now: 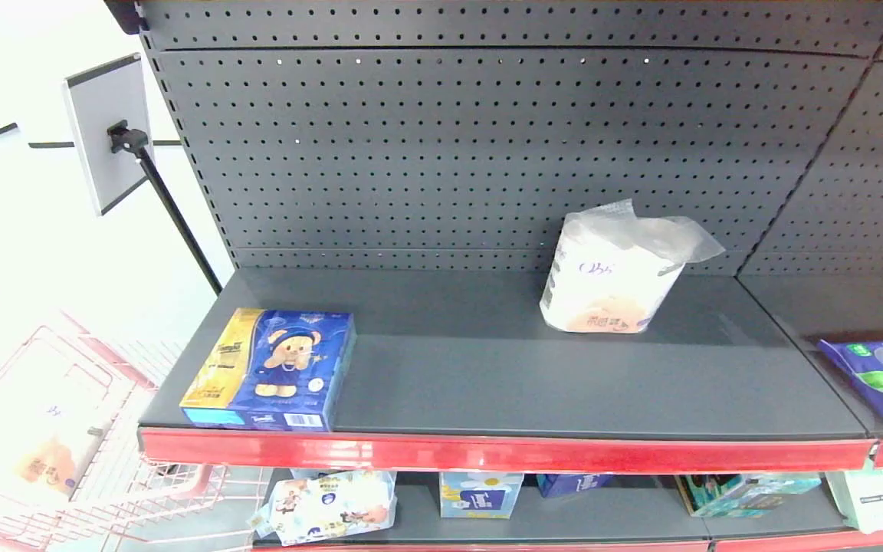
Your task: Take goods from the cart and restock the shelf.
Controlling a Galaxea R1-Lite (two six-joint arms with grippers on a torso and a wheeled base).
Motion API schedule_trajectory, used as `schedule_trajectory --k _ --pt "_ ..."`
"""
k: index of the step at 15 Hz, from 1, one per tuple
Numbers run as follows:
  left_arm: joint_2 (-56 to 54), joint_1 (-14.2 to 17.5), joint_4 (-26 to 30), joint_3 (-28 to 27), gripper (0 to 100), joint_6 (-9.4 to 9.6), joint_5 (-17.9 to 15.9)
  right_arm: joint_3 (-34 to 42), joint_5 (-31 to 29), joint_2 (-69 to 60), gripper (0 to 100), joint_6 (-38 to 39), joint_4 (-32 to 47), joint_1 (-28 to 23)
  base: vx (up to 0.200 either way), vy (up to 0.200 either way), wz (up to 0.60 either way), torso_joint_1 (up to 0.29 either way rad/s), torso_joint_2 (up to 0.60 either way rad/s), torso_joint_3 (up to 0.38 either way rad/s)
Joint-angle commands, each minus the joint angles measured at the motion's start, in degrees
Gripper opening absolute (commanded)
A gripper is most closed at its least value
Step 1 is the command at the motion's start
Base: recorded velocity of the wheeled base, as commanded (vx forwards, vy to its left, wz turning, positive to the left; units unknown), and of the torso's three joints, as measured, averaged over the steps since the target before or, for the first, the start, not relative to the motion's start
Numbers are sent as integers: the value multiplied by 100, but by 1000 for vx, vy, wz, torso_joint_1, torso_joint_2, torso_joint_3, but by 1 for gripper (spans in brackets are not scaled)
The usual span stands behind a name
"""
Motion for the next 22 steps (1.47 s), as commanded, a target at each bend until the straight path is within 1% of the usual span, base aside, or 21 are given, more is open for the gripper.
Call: schedule_trajectory --k 1,22 --pt "5 0 -1 0 100 -1 2 0 1 6 100 -2 0 0 0 200 0 -2 17 2" --pt "5 0 -10 0 100 -1 11 0 1 6 100 16 0 0 0 200 0 2 3 3"
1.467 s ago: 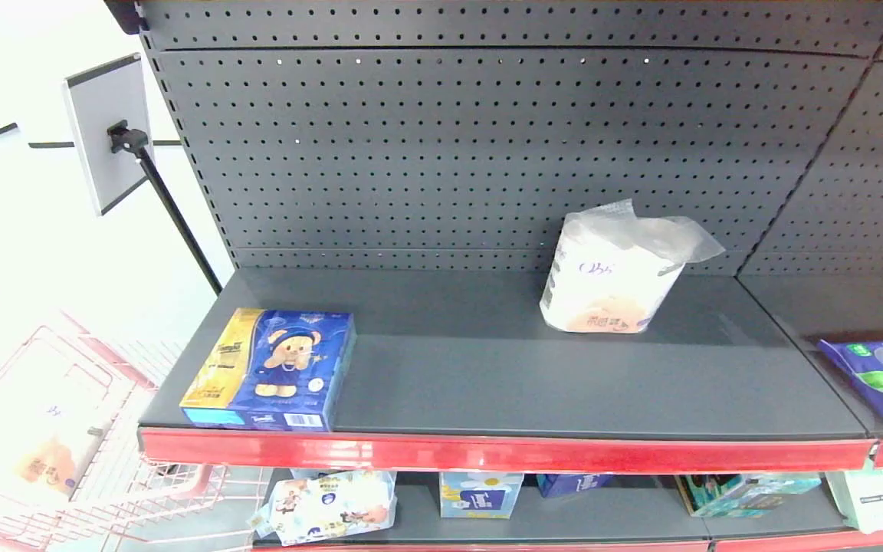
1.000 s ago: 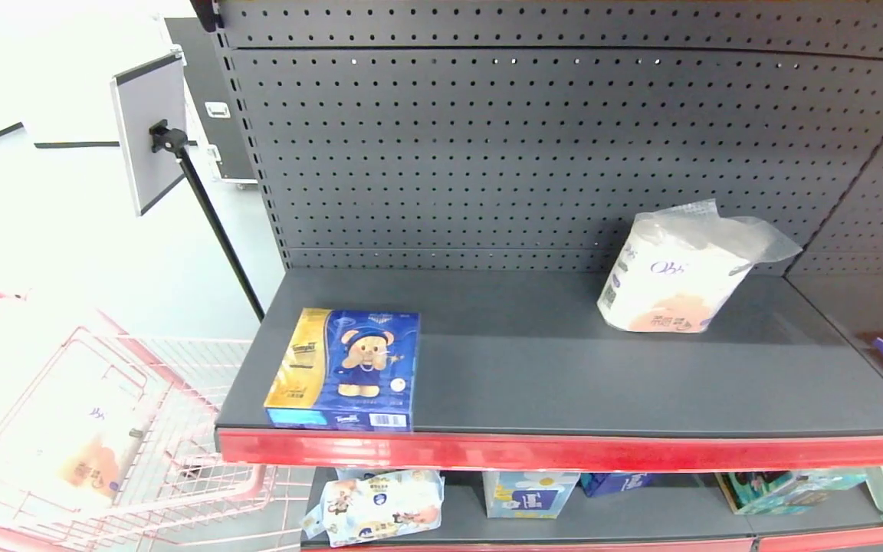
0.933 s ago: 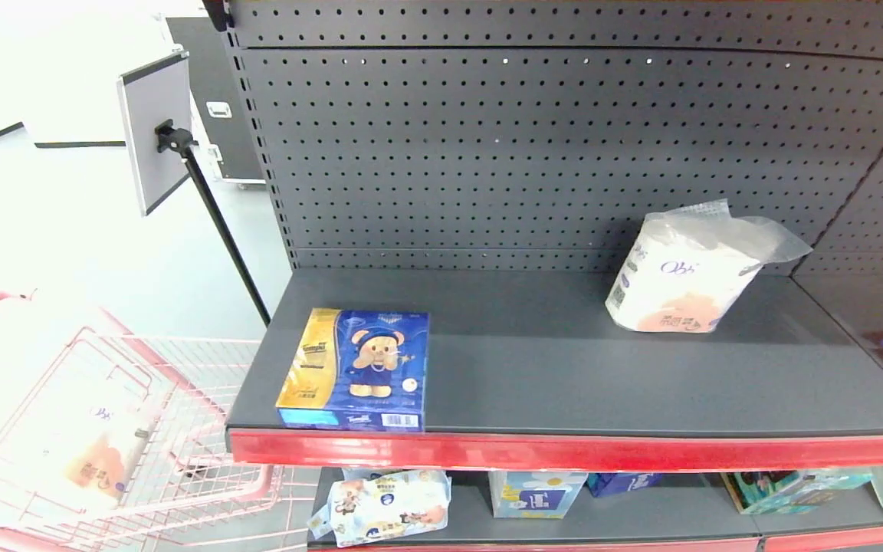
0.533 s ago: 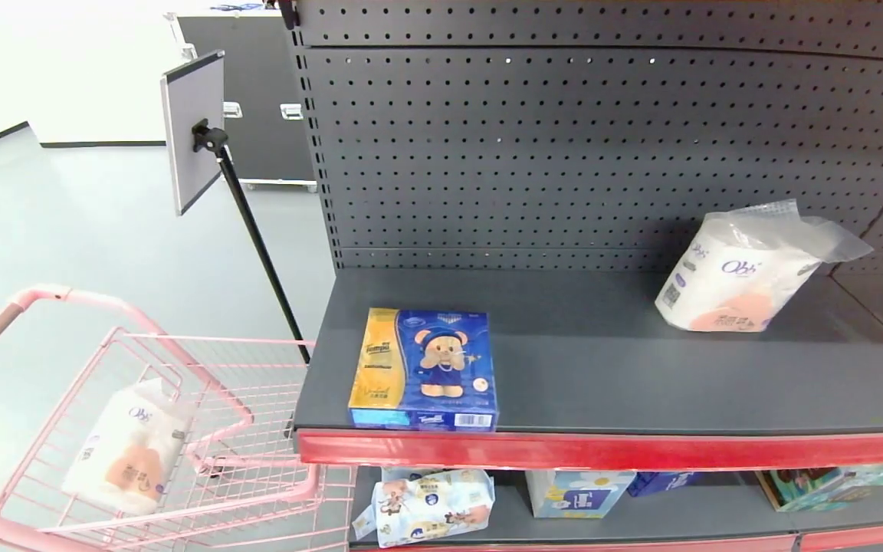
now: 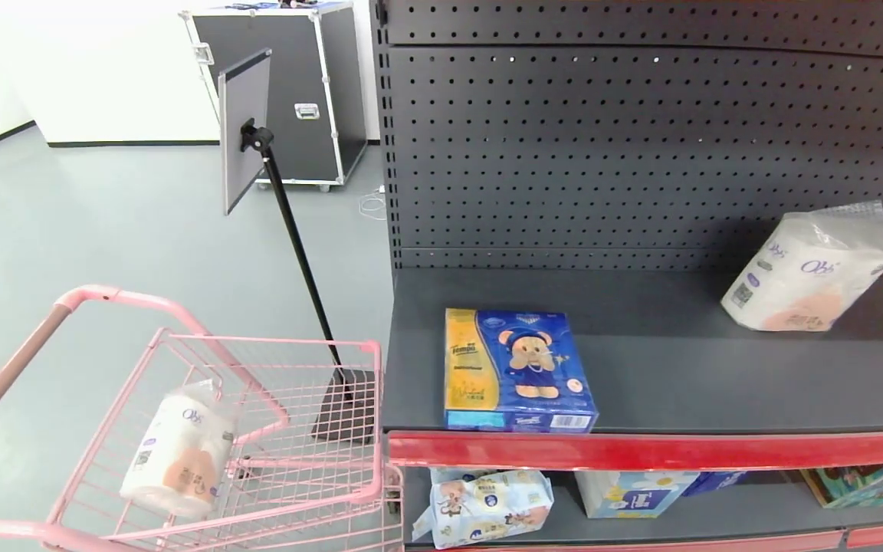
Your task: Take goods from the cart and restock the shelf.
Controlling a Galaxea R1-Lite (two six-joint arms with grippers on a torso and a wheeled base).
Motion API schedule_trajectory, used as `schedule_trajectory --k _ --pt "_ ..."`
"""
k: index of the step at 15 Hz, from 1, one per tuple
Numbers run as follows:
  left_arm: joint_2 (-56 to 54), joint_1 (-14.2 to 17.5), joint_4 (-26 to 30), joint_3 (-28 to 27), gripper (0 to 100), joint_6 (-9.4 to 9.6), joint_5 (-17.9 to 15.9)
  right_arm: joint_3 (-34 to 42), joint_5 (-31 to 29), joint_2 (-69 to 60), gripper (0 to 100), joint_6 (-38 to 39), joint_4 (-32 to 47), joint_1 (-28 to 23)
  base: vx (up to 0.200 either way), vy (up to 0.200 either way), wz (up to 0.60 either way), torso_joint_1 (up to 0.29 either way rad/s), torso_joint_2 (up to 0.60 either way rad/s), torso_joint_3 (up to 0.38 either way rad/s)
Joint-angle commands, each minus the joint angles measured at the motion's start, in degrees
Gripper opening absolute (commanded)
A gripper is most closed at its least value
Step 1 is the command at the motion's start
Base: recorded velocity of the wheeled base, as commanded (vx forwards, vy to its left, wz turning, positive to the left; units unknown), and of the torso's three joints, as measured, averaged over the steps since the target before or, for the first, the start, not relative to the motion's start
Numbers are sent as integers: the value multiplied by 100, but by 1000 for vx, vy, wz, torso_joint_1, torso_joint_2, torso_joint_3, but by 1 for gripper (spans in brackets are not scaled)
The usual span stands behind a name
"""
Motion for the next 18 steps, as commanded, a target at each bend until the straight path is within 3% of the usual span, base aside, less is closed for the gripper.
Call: schedule_trajectory --k 1,13,18 --pt "5 0 6 0 100 -7 3 0 1 6 100 3 0 0 0 200 0 7 2 2" --pt "5 0 6 0 100 1 -6 0 1 6 100 -6 0 0 0 200 0 -1 8 2" --pt "5 0 -2 0 100 -7 3 0 1 6 100 -6 0 0 0 0 0 0 0 0"
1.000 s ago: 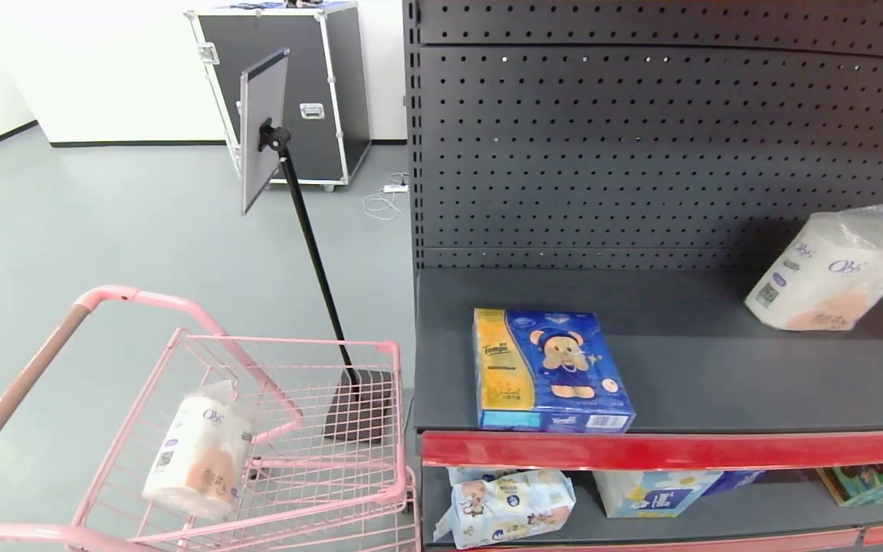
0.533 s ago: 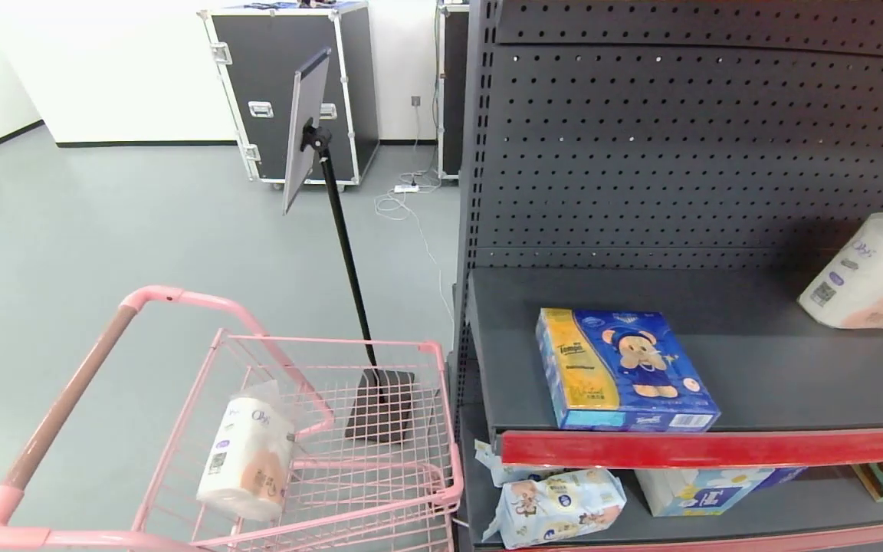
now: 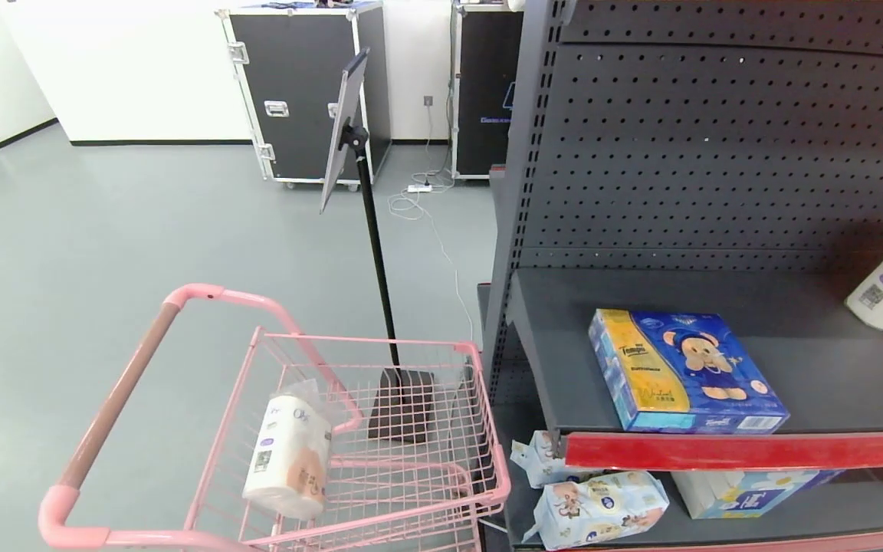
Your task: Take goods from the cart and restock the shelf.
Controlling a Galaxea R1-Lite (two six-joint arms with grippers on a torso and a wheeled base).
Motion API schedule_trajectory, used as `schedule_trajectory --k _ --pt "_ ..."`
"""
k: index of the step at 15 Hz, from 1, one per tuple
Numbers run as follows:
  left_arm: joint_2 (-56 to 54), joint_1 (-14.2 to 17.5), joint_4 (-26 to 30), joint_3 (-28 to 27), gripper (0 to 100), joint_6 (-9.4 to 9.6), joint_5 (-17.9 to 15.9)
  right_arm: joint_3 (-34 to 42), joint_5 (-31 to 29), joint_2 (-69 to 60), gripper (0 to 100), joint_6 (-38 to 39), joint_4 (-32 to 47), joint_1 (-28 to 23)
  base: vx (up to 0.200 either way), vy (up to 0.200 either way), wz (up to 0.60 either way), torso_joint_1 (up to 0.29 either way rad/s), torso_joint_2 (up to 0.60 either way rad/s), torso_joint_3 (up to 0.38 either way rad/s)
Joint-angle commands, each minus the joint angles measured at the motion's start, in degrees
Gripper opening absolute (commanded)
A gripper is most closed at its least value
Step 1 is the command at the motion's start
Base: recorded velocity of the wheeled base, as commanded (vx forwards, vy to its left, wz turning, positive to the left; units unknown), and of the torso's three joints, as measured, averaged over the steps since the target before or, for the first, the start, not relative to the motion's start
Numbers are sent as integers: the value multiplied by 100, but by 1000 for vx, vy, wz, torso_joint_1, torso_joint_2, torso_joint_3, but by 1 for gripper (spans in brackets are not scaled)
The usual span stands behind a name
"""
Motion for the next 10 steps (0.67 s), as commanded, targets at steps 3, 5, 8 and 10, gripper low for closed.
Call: schedule_trajectory --k 3,5,8,10 --pt "5 -4 9 2 100 -5 -6 0 1 6 100 -4 0 -2 0 0 0 -86 174 104" --pt "5 -4 0 2 100 -5 3 0 1 6 100 -4 0 -2 0 0 0 -139 342 195" --pt "5 -4 0 2 100 4 3 0 1 6 100 -4 0 -2 0 0 0 -142 344 196" --pt "5 -4 0 2 100 4 3 0 1 6 100 -4 0 -2 0 0 0 -139 347 200"
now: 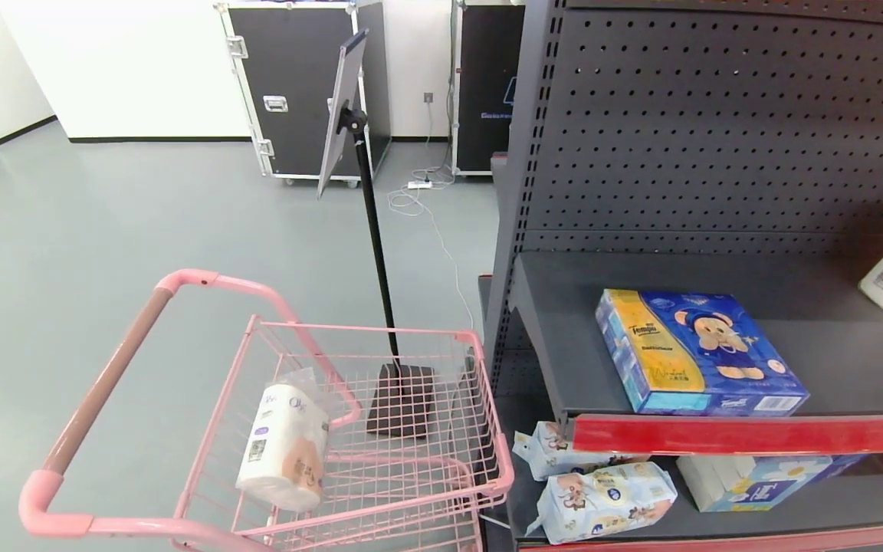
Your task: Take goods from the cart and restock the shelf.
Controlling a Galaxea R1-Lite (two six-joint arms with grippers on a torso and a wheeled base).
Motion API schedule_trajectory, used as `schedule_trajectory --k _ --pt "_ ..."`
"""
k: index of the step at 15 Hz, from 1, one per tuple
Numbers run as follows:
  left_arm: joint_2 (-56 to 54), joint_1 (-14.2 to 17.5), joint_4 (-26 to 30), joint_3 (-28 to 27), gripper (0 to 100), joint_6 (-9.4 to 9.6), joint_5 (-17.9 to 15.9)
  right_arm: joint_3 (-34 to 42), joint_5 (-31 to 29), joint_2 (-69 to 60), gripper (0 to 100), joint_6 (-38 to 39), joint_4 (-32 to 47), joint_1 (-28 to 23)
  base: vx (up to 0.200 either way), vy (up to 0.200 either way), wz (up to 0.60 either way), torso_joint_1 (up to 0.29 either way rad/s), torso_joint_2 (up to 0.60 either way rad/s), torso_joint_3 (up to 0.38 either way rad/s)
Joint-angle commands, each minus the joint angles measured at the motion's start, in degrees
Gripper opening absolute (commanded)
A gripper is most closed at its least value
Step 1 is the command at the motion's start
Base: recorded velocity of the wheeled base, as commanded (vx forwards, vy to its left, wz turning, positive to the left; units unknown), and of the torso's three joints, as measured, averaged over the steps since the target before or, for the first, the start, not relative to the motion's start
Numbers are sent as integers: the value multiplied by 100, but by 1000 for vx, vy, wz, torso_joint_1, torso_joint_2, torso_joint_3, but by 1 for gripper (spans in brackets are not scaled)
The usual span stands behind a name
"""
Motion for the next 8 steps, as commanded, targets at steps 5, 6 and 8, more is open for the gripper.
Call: schedule_trajectory --k 5,6,8 --pt "5 0 0 0 100 -2 3 0 1 6 100 -4 2 0 0 0 0 -139 351 211" --pt "5 0 0 0 100 -2 3 0 1 6 100 -4 2 0 0 0 0 -144 369 222" --pt "5 0 0 0 100 6 3 0 1 6 100 -4 2 0 0 0 0 -139 366 220"
